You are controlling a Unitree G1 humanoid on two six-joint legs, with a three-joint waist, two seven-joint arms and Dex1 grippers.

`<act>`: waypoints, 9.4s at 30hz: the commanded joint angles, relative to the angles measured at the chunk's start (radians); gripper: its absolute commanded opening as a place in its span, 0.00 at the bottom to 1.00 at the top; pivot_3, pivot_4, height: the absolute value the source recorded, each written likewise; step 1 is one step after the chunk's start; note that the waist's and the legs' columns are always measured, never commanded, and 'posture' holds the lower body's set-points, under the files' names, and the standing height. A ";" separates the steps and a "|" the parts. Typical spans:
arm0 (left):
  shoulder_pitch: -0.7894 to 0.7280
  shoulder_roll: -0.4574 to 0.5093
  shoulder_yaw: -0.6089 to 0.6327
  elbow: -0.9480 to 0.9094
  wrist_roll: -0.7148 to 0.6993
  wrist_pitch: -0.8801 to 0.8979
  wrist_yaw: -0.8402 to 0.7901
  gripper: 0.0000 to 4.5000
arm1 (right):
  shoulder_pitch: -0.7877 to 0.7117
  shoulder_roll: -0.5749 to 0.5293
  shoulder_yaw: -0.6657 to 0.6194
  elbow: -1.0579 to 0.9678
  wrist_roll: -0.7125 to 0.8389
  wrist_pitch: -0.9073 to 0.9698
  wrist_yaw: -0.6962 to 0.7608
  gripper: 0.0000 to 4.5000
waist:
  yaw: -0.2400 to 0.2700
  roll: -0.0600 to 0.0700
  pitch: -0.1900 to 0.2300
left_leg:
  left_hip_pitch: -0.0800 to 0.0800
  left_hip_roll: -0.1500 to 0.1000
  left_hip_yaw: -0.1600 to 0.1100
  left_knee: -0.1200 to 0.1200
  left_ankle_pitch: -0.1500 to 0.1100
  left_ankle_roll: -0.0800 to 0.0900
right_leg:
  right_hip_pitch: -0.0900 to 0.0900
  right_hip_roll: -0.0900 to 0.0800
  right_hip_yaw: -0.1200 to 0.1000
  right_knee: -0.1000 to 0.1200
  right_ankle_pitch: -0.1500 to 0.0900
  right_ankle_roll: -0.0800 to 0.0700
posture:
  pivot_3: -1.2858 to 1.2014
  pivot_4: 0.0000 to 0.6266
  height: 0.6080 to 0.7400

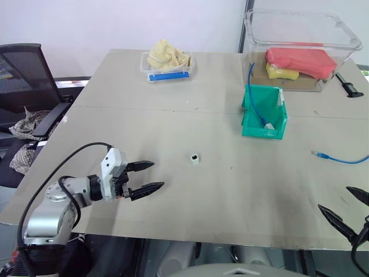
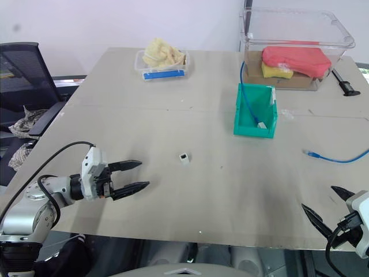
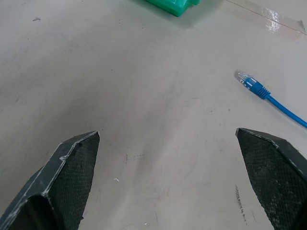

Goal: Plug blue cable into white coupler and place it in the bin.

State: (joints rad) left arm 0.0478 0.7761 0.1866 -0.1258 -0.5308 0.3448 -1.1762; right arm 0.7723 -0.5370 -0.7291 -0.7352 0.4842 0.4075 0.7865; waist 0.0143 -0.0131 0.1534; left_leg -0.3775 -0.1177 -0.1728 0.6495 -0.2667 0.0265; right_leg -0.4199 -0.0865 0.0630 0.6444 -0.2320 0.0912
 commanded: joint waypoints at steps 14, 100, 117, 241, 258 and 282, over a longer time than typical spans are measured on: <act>-0.097 -0.033 -0.015 -0.295 -0.197 0.148 0.004 1.00 | -0.417 -0.514 0.088 0.283 -0.020 0.270 0.024 1.00 | -0.005 0.003 0.000 | 0.001 0.000 0.002 0.002 -0.001 0.002 | 0.003 -0.001 -0.002 -0.003 0.002 0.002 | 0.52 0.24 1.00; -0.919 -0.527 -0.833 0.476 0.579 -0.071 0.032 0.65 | 0.156 0.224 0.170 -0.282 -0.221 -0.178 -0.075 1.00 | 0.000 0.005 0.002 | -0.001 -0.001 -0.002 0.004 0.002 -0.002 | 0.003 0.002 -0.008 -0.002 0.002 0.002 | 0.52 0.24 1.00; -0.846 -0.502 -0.745 0.429 0.556 -0.148 -0.020 0.01 | 0.110 0.123 0.234 -0.311 -0.141 -0.068 -0.134 1.00 | 0.000 0.005 0.002 | -0.001 -0.001 -0.002 0.004 0.001 -0.001 | 0.003 0.002 -0.008 -0.002 0.002 0.002 | 0.52 0.24 1.00; -0.762 -0.545 -0.532 0.766 0.500 -0.596 -0.048 0.07 | -1.157 -0.220 0.945 0.401 0.024 0.199 0.024 0.00 | -0.025 0.003 0.000 | -0.005 -0.002 -0.002 0.005 0.003 -0.003 | -0.002 0.001 -0.009 -0.001 0.005 0.000 | 0.52 0.24 1.00; -0.750 -0.546 -0.530 0.751 0.504 -0.615 -0.052 0.07 | -1.196 -0.219 1.039 0.527 -0.166 0.131 0.163 0.00 | -0.026 0.002 -0.001 | -0.004 -0.002 -0.002 0.005 0.003 -0.003 | -0.002 0.001 -0.009 0.000 0.005 0.001 | 0.52 0.24 1.00; -0.712 -0.538 -0.534 0.686 0.498 -0.604 -0.037 0.07 | -1.340 -0.168 1.103 0.707 -0.167 0.291 0.390 0.00 | -0.031 -0.003 -0.007 | 0.000 -0.001 -0.003 0.005 0.003 -0.003 | 0.002 0.002 -0.009 0.000 0.005 0.000 | 0.52 0.24 1.00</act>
State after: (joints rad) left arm -0.6650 0.2461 -0.3428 0.6212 -0.0221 -0.2486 -1.1987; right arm -0.5975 -0.7018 0.3245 -0.0745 0.3283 0.6152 1.1607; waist -0.0169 -0.0157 0.1463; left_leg -0.3780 -0.1185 -0.1754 0.6549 -0.2642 0.0235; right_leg -0.4183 -0.0849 0.0540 0.6446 -0.2273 0.0916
